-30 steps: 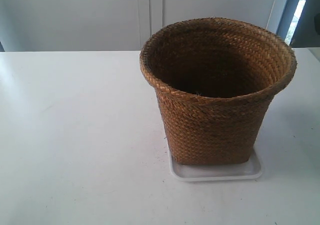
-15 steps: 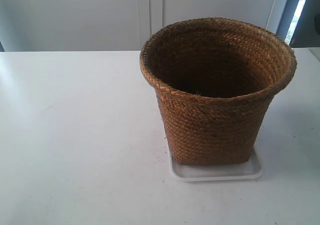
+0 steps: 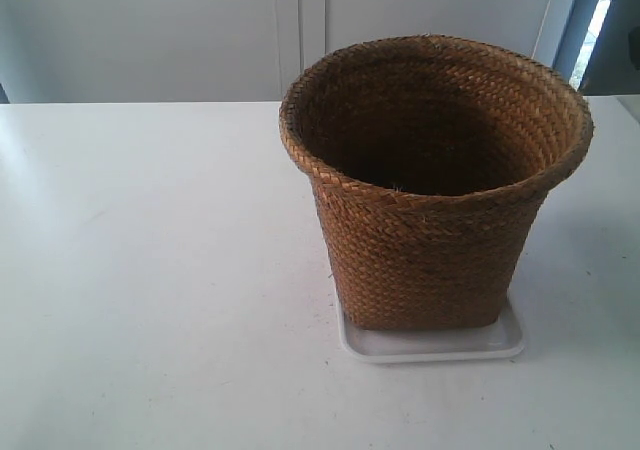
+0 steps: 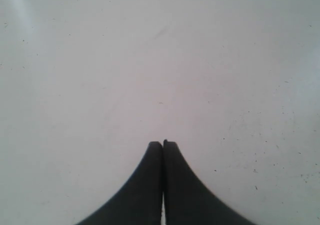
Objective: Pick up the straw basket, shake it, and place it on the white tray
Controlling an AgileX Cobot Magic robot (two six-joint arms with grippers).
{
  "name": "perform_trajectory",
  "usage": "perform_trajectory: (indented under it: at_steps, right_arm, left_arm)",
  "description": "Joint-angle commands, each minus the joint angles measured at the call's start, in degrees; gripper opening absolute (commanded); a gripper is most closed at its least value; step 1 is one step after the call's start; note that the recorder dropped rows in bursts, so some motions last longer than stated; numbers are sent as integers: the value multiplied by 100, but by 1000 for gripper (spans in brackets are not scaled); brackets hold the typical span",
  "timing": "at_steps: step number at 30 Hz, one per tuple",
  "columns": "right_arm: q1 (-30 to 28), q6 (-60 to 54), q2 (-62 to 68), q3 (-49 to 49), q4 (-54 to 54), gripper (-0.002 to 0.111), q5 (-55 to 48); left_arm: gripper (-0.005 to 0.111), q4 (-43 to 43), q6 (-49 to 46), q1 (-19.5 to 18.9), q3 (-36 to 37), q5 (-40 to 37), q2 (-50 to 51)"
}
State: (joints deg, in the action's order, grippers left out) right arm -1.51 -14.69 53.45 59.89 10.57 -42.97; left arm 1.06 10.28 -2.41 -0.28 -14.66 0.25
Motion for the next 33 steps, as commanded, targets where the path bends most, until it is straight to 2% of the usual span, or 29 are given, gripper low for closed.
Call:
perform_trajectory:
  at_steps: [1,6,9,16,22,26,33]
  right_arm:
    - [-24,-54,-115,-28,-28,27,22]
    - [-24,-174,-756,-193,-339,27,63]
    - [-24,-174,-1313,-646,-348,27,324]
    - [-24,-174,-2866,-2674,-348,27,1667]
    - [-24,-45,-3286,-4311,-249,27,2749]
    - [-24,52,-3539,-5054,-249,27,3608]
    - [-24,60,-4846,-5960,-249,27,3688]
  left_arm:
    - [0,5,23,42,28,17,-25]
    - [0,5,23,42,28,17,-25]
    - [0,5,23,42,28,17,-25]
    - [0,5,23,42,28,17,-25]
    - [0,5,23,42,28,17,-25]
    - [0,5,23,42,28,17,-25]
    - [0,5,23,42,28,17,-25]
